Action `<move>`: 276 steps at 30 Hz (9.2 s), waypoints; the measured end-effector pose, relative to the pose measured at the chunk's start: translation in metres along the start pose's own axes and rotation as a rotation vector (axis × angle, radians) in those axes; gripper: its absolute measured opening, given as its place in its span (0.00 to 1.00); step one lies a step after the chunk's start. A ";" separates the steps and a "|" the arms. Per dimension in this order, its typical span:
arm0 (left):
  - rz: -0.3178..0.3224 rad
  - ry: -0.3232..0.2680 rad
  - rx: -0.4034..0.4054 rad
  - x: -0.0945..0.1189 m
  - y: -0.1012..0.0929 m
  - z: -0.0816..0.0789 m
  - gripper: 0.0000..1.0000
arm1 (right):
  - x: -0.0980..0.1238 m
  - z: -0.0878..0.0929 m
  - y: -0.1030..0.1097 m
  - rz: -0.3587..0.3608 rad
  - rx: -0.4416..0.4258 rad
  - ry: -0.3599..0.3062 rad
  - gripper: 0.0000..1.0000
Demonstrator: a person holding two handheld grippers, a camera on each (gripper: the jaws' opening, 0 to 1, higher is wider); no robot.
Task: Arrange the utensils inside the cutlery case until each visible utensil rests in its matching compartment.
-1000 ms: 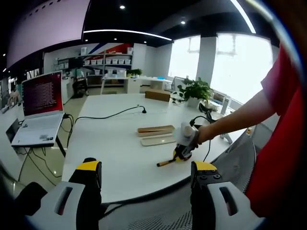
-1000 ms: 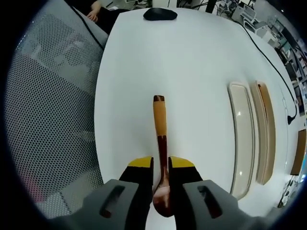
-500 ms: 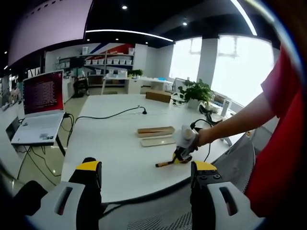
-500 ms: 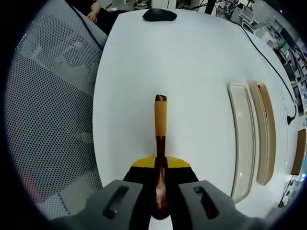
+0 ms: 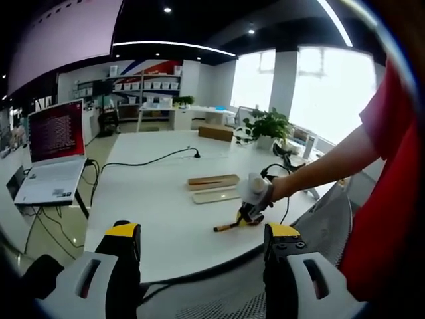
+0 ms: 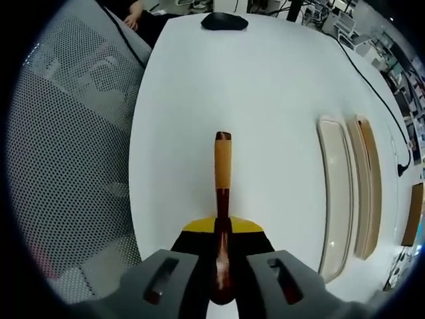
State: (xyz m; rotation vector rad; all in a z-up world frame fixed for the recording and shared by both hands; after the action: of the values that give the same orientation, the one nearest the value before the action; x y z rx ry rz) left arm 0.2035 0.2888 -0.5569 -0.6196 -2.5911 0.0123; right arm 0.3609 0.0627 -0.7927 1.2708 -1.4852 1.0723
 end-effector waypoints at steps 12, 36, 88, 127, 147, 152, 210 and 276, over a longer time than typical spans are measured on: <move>-0.007 -0.007 -0.008 0.000 0.004 -0.003 0.77 | 0.069 -0.027 -0.011 -0.014 -0.050 -0.055 0.01; -0.017 -0.001 0.006 0.001 0.007 0.002 0.75 | 0.153 -0.053 -0.074 0.014 0.038 -0.054 0.01; 0.074 0.015 0.014 -0.019 0.006 -0.002 0.77 | 0.117 -0.057 -0.220 0.017 0.151 -0.001 0.01; -0.019 0.099 -0.005 -0.013 0.018 0.009 0.78 | 0.013 -0.022 -0.231 0.016 0.128 0.032 0.01; -0.030 0.135 -0.006 -0.020 0.019 0.013 0.77 | -0.007 -0.014 -0.230 -0.020 0.088 0.034 0.01; -0.030 0.138 -0.011 -0.022 0.020 0.012 0.77 | -0.008 -0.015 -0.224 -0.040 0.115 0.035 0.02; 0.089 0.047 -0.136 -0.025 -0.014 -0.020 0.78 | 0.150 -0.017 -0.168 0.168 -0.209 -0.226 0.16; 0.374 0.116 -0.288 -0.235 0.023 -0.030 0.77 | 0.152 0.093 -0.074 0.556 -0.787 -0.425 0.61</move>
State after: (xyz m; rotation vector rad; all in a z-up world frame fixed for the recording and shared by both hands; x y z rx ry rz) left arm 0.4115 0.2062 -0.6375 -1.1656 -2.3472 -0.2712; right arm 0.4132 -0.0704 -0.6630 0.5364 -2.3570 0.4221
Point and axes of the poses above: the point that each gripper's makers call its tool centre point, and the gripper's own axes: x roughly backward along the fingers, y roughly to its left, z roughly out of its underside, the point moved 4 cm from there along x, roughly backward along the fingers, and after that the axes turned 3 degrees about z, right-handed, at the moved point
